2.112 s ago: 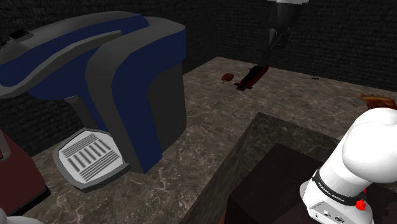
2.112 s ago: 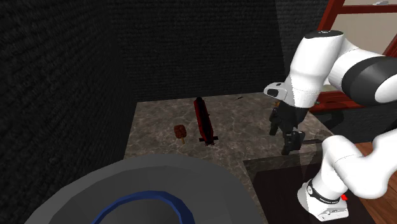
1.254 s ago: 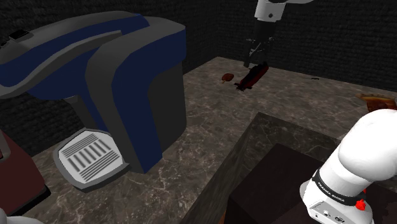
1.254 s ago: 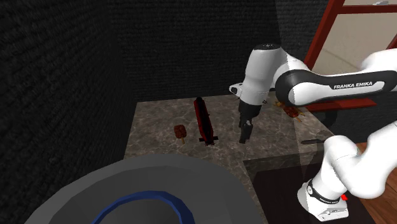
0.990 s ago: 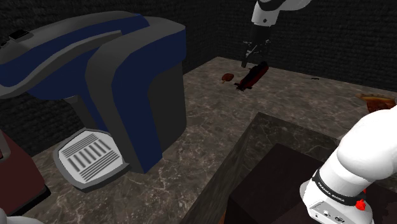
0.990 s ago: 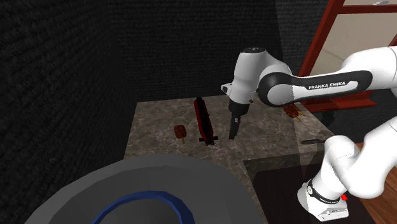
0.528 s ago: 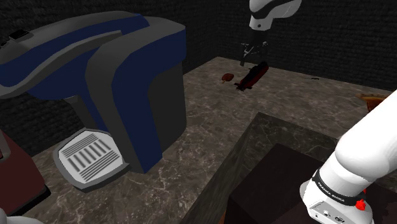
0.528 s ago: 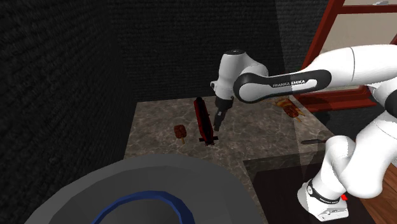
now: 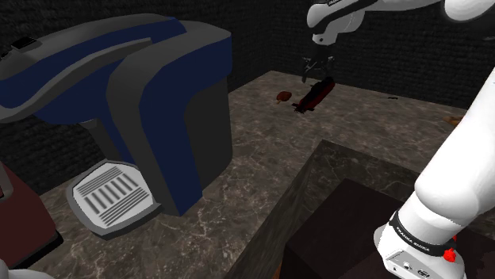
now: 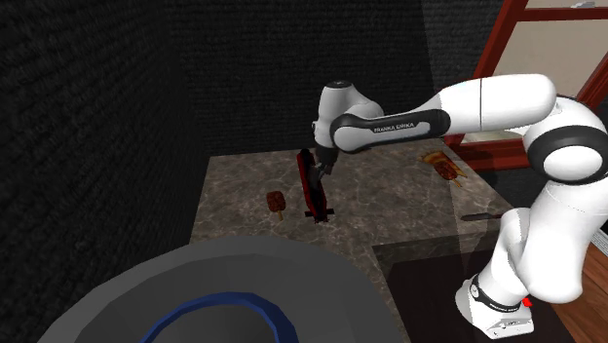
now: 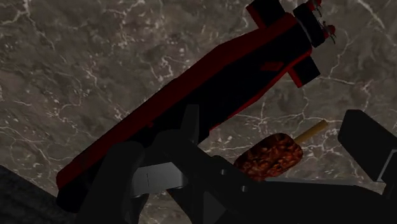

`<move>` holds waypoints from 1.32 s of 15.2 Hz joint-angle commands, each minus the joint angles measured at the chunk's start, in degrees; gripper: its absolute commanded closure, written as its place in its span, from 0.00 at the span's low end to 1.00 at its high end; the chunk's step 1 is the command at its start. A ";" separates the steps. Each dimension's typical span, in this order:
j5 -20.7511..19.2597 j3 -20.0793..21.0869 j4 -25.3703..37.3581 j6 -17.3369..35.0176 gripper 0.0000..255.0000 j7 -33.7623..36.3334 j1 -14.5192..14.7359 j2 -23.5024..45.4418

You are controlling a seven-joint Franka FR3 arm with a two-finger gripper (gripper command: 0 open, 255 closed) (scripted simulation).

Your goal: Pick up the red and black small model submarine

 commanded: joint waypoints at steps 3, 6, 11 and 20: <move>1.47 -1.72 6.75 0.42 0.00 0.26 -2.23 7.07; 2.75 -2.76 11.85 0.53 0.00 0.63 -4.06 12.26; 3.21 -2.71 10.32 3.30 0.00 0.40 -4.28 13.53; 3.56 -2.57 8.71 5.71 1.00 0.16 -4.31 14.35</move>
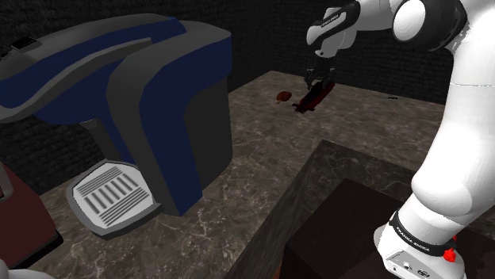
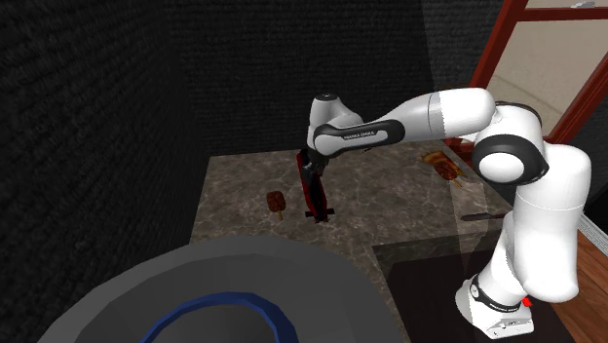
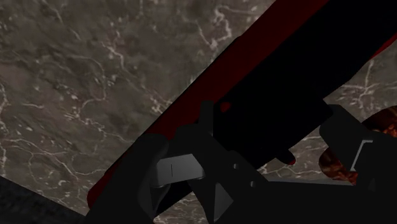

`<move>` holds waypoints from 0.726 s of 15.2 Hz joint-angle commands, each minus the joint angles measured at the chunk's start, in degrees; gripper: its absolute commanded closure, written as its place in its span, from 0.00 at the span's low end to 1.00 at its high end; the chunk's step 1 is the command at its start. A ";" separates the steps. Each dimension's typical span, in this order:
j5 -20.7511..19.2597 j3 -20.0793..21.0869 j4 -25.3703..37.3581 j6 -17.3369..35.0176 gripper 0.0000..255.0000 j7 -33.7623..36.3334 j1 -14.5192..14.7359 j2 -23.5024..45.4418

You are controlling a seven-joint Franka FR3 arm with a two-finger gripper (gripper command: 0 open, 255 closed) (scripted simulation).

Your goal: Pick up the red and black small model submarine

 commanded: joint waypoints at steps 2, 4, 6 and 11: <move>0.02 0.02 0.01 0.03 1.00 0.01 0.01 0.04; 0.02 0.01 0.01 0.02 1.00 0.00 0.00 0.04; 0.03 0.01 -0.04 0.07 1.00 -0.04 -0.02 0.05; -0.46 -0.18 2.29 -3.34 1.00 0.34 0.04 -1.09</move>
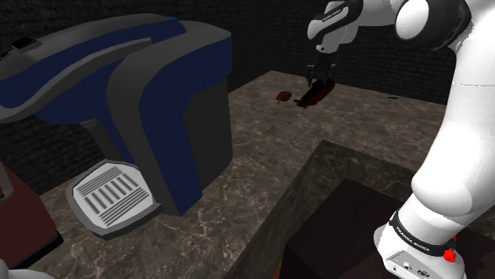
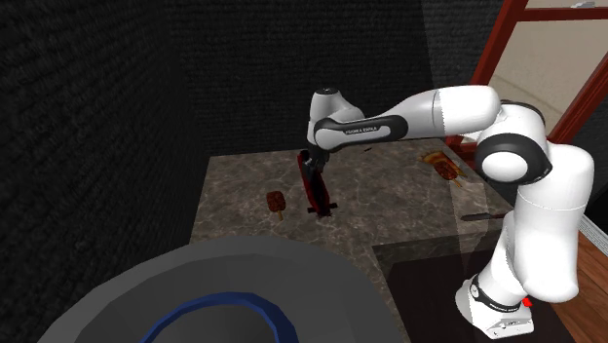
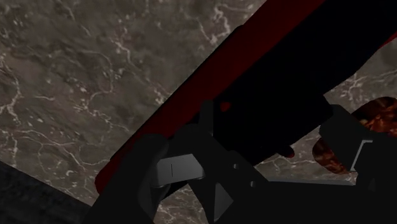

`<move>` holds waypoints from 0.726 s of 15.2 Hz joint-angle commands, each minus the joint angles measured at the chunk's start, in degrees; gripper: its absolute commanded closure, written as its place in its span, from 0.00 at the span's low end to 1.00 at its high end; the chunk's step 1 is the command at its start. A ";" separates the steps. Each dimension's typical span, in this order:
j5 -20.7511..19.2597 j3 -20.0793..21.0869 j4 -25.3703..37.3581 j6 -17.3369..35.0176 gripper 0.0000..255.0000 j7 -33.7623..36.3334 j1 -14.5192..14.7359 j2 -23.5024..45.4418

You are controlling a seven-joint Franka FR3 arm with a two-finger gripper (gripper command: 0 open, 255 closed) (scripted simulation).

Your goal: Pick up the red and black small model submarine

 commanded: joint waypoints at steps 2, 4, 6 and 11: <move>-0.24 -0.10 1.72 -2.16 1.00 0.21 0.00 -0.58; -0.39 -0.16 2.81 -3.57 1.00 0.33 0.00 -0.91; -0.52 -0.21 3.97 -4.99 1.00 0.45 -0.01 -1.19; -0.73 -0.30 6.58 -8.01 1.00 0.65 -0.06 -1.63</move>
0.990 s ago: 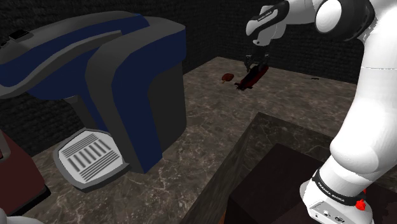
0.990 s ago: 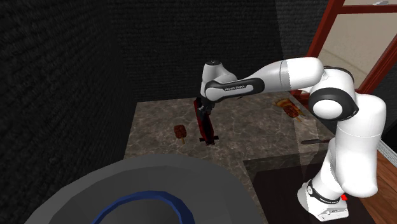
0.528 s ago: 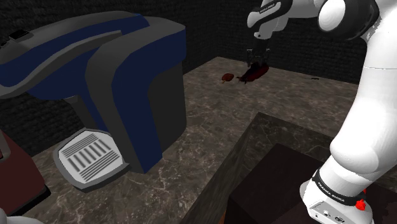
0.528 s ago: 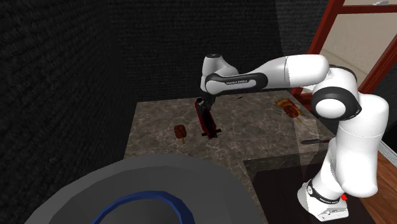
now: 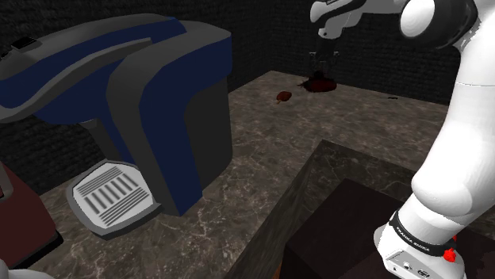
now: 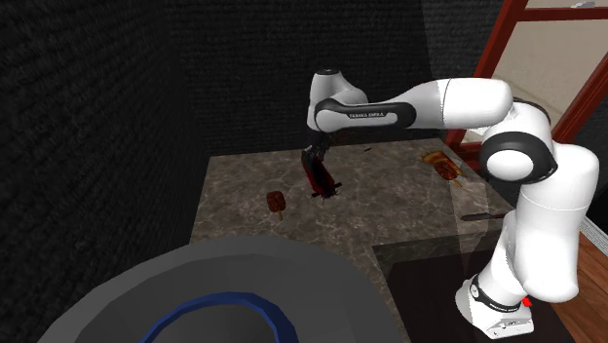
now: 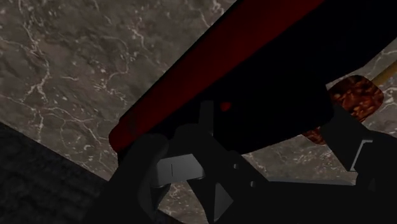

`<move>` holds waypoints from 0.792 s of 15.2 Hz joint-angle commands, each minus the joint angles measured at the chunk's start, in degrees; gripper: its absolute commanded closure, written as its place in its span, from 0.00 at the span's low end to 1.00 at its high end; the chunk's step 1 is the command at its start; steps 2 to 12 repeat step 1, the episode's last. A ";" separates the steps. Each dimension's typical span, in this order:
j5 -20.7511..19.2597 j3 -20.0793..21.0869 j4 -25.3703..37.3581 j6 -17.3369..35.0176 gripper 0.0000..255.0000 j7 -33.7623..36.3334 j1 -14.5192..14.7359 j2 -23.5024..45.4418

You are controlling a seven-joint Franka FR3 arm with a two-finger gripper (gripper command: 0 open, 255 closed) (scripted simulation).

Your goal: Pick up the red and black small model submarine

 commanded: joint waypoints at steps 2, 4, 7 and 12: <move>-0.04 -0.03 0.44 -0.48 1.00 0.02 -0.02 -0.18; -0.04 -0.03 0.44 -0.48 1.00 0.02 -0.02 -0.18; -0.04 -0.03 0.44 -0.48 1.00 0.02 -0.02 -0.18; -0.04 -0.03 0.44 -0.48 1.00 0.02 -0.02 -0.18</move>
